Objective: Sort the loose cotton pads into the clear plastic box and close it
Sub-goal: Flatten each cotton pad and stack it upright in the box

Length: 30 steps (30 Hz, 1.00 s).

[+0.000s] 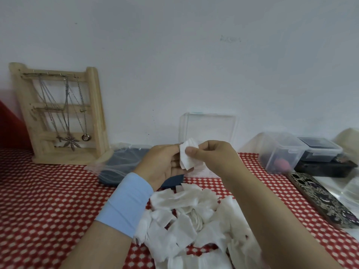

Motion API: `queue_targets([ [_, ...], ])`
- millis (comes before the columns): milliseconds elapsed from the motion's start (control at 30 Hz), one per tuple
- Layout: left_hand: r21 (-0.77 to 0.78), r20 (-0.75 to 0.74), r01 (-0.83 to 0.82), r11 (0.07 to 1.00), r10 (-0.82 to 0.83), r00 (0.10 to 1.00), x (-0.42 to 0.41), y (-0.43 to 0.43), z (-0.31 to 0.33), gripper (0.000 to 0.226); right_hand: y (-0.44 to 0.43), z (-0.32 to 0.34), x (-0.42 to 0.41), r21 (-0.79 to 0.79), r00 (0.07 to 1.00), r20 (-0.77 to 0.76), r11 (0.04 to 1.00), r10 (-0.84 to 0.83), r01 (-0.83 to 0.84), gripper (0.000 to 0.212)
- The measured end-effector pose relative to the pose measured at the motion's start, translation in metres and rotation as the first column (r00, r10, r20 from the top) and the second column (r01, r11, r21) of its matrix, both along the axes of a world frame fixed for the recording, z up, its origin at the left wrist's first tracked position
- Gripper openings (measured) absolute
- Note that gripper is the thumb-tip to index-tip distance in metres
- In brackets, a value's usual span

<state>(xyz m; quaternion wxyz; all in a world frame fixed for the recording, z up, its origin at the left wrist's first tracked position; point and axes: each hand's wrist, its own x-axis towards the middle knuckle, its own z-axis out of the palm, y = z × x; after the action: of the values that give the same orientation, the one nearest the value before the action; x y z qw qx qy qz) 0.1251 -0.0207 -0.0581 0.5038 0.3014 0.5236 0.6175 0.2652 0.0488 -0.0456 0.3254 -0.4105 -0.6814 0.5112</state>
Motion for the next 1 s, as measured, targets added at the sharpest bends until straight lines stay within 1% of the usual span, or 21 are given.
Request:
queue_targets([
  [200,-0.014,-0.027,0.025,1.000,-0.025,0.999,-0.002,-0.002,0.001,0.028,-0.002,-0.001,-0.002,-0.022,1.000,-0.005,1.000,0.004,-0.004,0.028],
  [300,-0.009,-0.049,0.030,1.000,-0.030,0.998,-0.004,-0.003,0.001,0.030,-0.003,-0.002,-0.003,-0.012,1.000,-0.018,1.000,-0.007,0.006,0.019],
  [367,-0.011,-0.069,0.035,0.999,-0.036,0.997,-0.006,-0.003,0.002,0.032,-0.003,-0.003,-0.004,-0.007,0.998,-0.058,1.000,0.001,-0.001,0.014],
  [467,-0.019,-0.056,0.073,0.997,-0.074,0.996,-0.007,-0.004,0.005,0.042,-0.003,-0.002,-0.003,-0.050,0.995,-0.098,0.999,0.003,-0.008,0.033],
  [500,-0.023,-0.100,0.093,0.995,-0.095,0.990,-0.007,-0.005,0.005,0.041,-0.002,-0.001,-0.002,-0.069,0.996,-0.092,0.998,0.010,-0.017,0.034],
  [567,-0.027,-0.237,0.117,0.993,-0.120,0.964,-0.007,-0.007,0.005,0.031,0.000,-0.001,0.000,-0.101,0.996,-0.080,0.993,0.047,-0.055,0.022],
  [600,-0.032,-0.278,0.120,0.992,-0.124,0.952,-0.009,-0.008,0.004,0.026,0.001,-0.001,0.001,-0.116,0.995,-0.075,0.990,0.068,-0.077,0.016],
  [667,-0.051,-0.296,0.116,0.992,-0.126,0.947,-0.013,-0.010,0.004,0.020,0.002,0.000,0.002,-0.147,0.994,-0.070,0.985,0.085,-0.095,0.014],
  [700,-0.057,-0.298,0.103,0.993,-0.116,0.948,-0.017,-0.010,0.004,0.017,0.003,0.001,0.002,-0.132,0.995,-0.046,0.987,0.084,-0.089,0.015],
  [733,-0.064,-0.305,0.077,0.995,-0.093,0.948,-0.021,-0.010,0.005,0.015,0.003,0.002,0.002,-0.082,0.997,0.013,0.993,0.082,-0.080,0.014],
  [800,-0.080,-0.338,0.000,0.997,-0.027,0.941,-0.032,-0.012,0.004,0.009,0.004,0.002,0.001,0.087,0.978,0.200,0.993,0.064,-0.083,0.009],
  [833,-0.083,-0.355,-0.043,0.996,0.011,0.935,-0.037,-0.012,0.003,0.007,0.005,0.002,0.001,0.180,0.957,0.287,0.978,0.052,-0.107,0.005],
  [900,-0.076,-0.352,-0.099,0.992,0.066,0.934,-0.045,-0.015,0.002,0.006,0.006,0.005,0.000,0.316,0.897,0.438,0.923,0.061,-0.217,0.012],
  [933,-0.065,-0.347,-0.116,0.991,0.086,0.934,-0.049,-0.016,0.001,0.007,0.006,0.008,-0.001,0.334,0.845,0.525,0.889,0.102,-0.315,0.014],
  [967,-0.049,-0.343,-0.133,0.990,0.108,0.933,-0.052,-0.017,0.002,0.007,0.003,0.011,-0.002,0.306,0.763,0.625,0.847,0.166,-0.435,0.014],
  [1000,-0.034,-0.341,-0.147,0.989,0.127,0.931,-0.053,-0.018,0.002,0.007,-0.002,0.014,-0.004,0.228,0.652,0.718,0.803,0.243,-0.551,0.016],
])
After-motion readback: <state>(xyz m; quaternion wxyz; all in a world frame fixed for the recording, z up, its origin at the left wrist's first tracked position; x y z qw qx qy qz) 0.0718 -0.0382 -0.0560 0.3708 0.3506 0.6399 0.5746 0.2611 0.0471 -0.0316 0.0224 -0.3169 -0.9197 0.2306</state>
